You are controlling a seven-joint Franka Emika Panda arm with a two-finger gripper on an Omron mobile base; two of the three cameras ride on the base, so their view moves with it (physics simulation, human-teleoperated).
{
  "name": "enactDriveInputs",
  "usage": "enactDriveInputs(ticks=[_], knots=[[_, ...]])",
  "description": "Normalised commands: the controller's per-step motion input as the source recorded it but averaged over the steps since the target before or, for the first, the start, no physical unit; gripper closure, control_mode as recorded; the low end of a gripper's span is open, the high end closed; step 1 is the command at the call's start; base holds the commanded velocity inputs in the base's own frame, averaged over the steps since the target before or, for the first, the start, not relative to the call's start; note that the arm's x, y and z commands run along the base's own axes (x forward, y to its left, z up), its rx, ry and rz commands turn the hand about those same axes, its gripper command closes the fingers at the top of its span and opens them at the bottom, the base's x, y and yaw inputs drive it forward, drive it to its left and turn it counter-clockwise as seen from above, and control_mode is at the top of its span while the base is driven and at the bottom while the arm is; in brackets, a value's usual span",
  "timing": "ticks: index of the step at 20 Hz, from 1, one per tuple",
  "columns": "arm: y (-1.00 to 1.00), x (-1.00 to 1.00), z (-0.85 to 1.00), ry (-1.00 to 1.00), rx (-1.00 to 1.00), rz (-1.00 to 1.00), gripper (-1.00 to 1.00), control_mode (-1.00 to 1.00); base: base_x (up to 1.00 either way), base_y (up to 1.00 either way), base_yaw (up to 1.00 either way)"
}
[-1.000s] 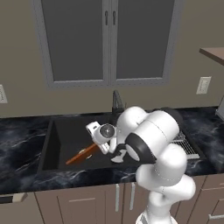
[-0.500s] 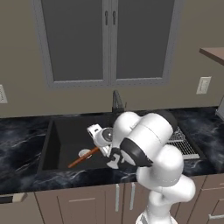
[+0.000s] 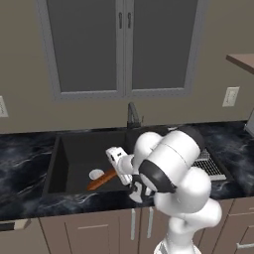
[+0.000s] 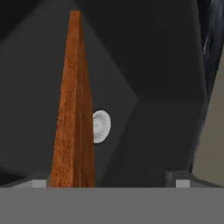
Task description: Move the cutting board and knife to the sink. Then move spray from the cabinet to the counter.
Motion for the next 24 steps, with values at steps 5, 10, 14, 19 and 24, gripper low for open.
enactDriveInputs(ticks=[5,10,14,19,24], knots=[[0.0,-0.28,0.74,0.19,0.0,-0.07,-1.0,-1.0,0.0,0.0,0.0],[0.0,-0.22,0.97,0.13,-0.07,-0.09,-1.0,-1.0,0.0,0.0,0.0],[0.0,-0.21,1.0,0.24,-0.13,-0.12,-1.0,-1.0,0.0,0.0,0.0],[0.0,-0.26,1.0,0.34,-0.14,-0.12,-1.0,-1.0,0.0,0.0,0.0],[0.0,-0.25,1.0,0.35,-0.05,-0.07,-1.0,-1.0,0.0,0.0,0.0]])
